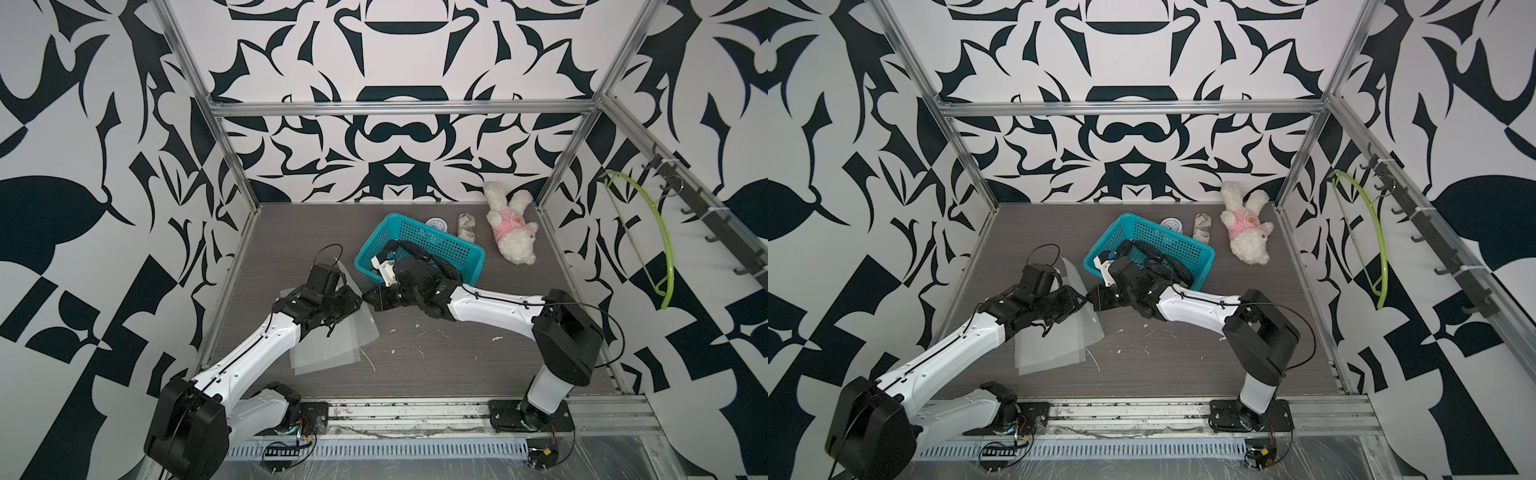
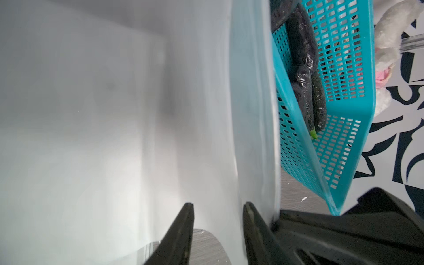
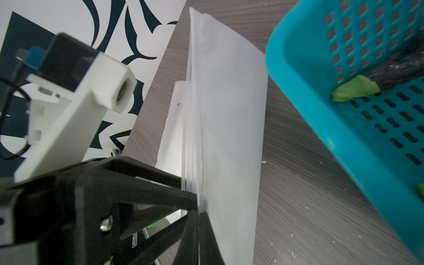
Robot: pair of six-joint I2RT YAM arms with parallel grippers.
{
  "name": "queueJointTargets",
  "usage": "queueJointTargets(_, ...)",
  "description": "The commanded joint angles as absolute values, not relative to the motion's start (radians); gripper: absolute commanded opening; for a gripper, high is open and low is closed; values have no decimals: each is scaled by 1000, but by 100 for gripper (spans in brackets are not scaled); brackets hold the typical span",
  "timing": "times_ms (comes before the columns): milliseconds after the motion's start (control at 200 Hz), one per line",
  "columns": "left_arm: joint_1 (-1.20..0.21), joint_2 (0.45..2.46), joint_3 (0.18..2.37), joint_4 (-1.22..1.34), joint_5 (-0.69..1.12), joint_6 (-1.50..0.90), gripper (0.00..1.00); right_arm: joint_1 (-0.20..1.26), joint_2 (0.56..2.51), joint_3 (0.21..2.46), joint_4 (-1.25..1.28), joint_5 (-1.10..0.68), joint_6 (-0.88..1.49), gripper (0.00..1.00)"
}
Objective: Place the eggplant in a zip-top bag and seal the zipper
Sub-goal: Open the zipper food storage bag.
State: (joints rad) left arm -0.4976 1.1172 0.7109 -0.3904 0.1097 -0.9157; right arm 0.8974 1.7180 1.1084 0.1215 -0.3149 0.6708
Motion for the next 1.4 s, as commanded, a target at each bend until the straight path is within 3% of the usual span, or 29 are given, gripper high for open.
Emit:
queueJointTargets(0,-497,1117,704,-417,92,-910,39,901,1670,1117,157,-333,667,0)
queueJointTargets(165,-490,1106,717,-465,42,-915,32,901,1668,1112,146,-324,664,0)
queueJointTargets(765,-452,1227,783,-414,23,-865,33,907,1659,1103,92,-305,652,0)
queueJointTargets(815,-452,1237,789,-421,15,-858,31,908,1656,1101,86,-301,647,0)
queueJointTargets(950,-452,1244,794,-415,10,-853,14,910,1651,1099,65,-279,633,0)
queueJointTargets(1145,-452,1224,796,-400,34,-840,0,924,1662,1122,24,-263,603,0)
queueJointTargets(1395,-451,1179,819,-474,15,-788,0,949,1655,1153,-28,-182,565,0)
